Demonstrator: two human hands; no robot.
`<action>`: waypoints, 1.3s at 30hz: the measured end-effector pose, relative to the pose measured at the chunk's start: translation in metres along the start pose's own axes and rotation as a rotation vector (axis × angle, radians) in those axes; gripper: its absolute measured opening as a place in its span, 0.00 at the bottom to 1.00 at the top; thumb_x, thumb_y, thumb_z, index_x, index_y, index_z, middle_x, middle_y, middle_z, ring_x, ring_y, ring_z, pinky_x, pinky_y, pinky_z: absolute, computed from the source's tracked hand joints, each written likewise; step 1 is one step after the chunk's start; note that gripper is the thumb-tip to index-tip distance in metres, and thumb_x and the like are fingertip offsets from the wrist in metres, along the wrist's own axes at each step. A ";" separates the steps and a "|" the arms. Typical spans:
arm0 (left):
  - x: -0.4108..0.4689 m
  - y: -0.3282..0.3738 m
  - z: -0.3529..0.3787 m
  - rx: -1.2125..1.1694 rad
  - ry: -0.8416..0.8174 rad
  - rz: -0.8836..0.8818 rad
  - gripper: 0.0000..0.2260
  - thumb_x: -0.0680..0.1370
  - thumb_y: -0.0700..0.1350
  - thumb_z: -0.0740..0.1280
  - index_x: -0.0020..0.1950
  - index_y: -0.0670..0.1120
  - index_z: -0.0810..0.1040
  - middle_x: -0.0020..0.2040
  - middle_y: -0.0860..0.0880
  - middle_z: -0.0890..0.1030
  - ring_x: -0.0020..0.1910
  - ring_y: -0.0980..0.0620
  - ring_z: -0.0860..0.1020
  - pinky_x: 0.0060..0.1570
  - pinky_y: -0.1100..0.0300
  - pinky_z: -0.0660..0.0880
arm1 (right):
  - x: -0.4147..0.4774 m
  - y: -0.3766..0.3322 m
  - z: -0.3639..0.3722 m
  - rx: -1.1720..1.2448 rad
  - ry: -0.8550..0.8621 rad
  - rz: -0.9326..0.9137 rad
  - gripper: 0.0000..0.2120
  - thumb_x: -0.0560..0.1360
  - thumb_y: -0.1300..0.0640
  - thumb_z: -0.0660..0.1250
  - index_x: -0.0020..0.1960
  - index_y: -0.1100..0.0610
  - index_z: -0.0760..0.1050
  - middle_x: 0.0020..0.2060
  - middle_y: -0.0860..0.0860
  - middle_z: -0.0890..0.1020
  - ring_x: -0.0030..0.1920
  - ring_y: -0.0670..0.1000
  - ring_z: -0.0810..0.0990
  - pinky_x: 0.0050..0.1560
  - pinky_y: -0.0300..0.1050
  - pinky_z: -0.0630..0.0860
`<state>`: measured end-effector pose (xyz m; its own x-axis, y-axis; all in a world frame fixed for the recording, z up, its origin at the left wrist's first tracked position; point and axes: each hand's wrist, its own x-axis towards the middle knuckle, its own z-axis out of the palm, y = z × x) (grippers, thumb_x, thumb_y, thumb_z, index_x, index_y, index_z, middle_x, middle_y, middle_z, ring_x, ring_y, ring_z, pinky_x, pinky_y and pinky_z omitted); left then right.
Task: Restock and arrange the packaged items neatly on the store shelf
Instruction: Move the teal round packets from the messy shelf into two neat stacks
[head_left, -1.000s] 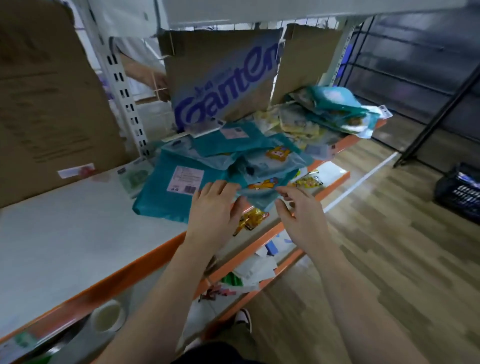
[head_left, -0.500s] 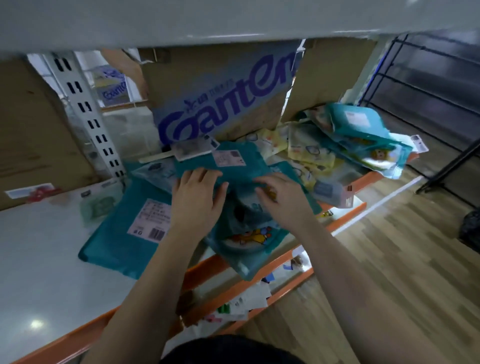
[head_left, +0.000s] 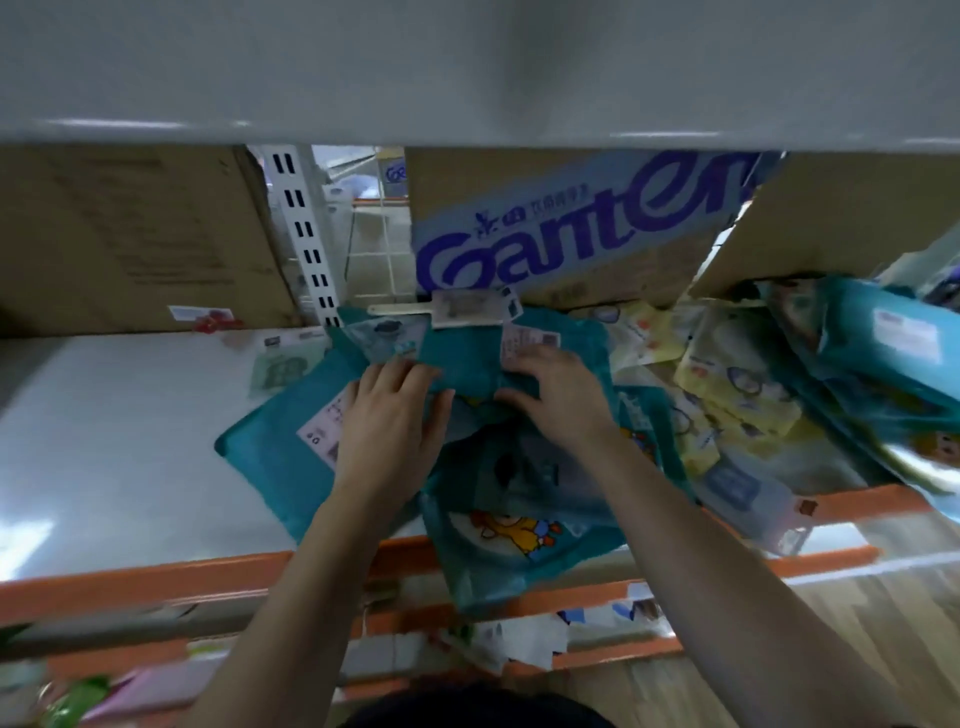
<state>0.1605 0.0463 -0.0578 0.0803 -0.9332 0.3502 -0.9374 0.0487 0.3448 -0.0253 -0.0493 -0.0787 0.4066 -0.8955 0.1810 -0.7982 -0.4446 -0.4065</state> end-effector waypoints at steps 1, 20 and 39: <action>-0.003 0.004 0.001 0.004 0.011 -0.020 0.13 0.80 0.49 0.63 0.57 0.43 0.79 0.56 0.43 0.79 0.55 0.39 0.75 0.53 0.46 0.69 | 0.001 0.001 0.000 -0.025 0.016 -0.011 0.18 0.75 0.45 0.69 0.61 0.53 0.79 0.61 0.50 0.79 0.63 0.54 0.73 0.61 0.47 0.70; -0.043 0.082 0.026 0.002 0.135 -0.186 0.15 0.79 0.50 0.59 0.56 0.42 0.79 0.53 0.43 0.79 0.51 0.42 0.76 0.51 0.46 0.72 | 0.003 0.049 -0.077 0.073 0.280 -0.165 0.10 0.81 0.54 0.60 0.50 0.61 0.72 0.34 0.57 0.76 0.37 0.62 0.78 0.33 0.48 0.66; -0.063 0.122 0.053 0.020 0.028 -0.182 0.12 0.80 0.49 0.62 0.58 0.43 0.79 0.55 0.44 0.80 0.54 0.42 0.77 0.54 0.47 0.72 | -0.032 0.166 -0.102 0.731 0.327 0.607 0.17 0.81 0.50 0.55 0.45 0.61 0.75 0.40 0.60 0.80 0.42 0.60 0.80 0.40 0.51 0.74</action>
<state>0.0237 0.0924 -0.0837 0.2585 -0.9155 0.3082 -0.9131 -0.1275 0.3872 -0.2164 -0.0969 -0.0608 -0.2077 -0.9771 -0.0468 -0.3168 0.1125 -0.9418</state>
